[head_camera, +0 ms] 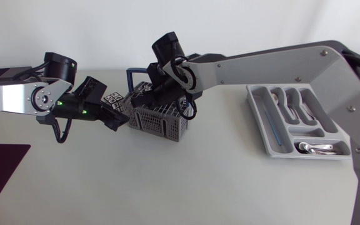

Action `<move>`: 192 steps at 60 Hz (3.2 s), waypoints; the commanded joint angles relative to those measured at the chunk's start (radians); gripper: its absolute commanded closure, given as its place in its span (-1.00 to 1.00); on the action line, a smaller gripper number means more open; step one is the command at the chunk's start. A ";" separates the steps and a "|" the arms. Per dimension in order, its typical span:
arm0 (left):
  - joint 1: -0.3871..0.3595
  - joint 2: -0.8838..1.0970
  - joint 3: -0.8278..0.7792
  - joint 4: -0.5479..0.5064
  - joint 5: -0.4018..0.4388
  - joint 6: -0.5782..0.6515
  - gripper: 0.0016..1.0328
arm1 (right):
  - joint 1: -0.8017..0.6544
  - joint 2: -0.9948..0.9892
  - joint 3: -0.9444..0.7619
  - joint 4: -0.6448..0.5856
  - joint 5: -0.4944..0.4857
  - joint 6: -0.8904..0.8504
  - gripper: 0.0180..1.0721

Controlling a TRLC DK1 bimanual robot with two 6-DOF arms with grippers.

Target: Transfer all utensils from the basket to the drawer tray.

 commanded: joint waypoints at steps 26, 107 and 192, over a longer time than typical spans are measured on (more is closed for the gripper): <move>0.003 -0.014 -0.041 0.002 0.010 0.014 -0.90 | -0.034 -0.104 -0.022 0.005 -0.067 0.016 0.89; 0.141 0.126 0.267 -0.365 0.227 -0.048 -0.89 | -0.687 -0.891 -0.685 -0.406 0.089 -0.710 0.89; 0.215 0.431 0.554 -0.428 0.313 -0.028 -0.44 | -0.761 -0.668 -0.932 0.125 0.356 -0.902 -0.66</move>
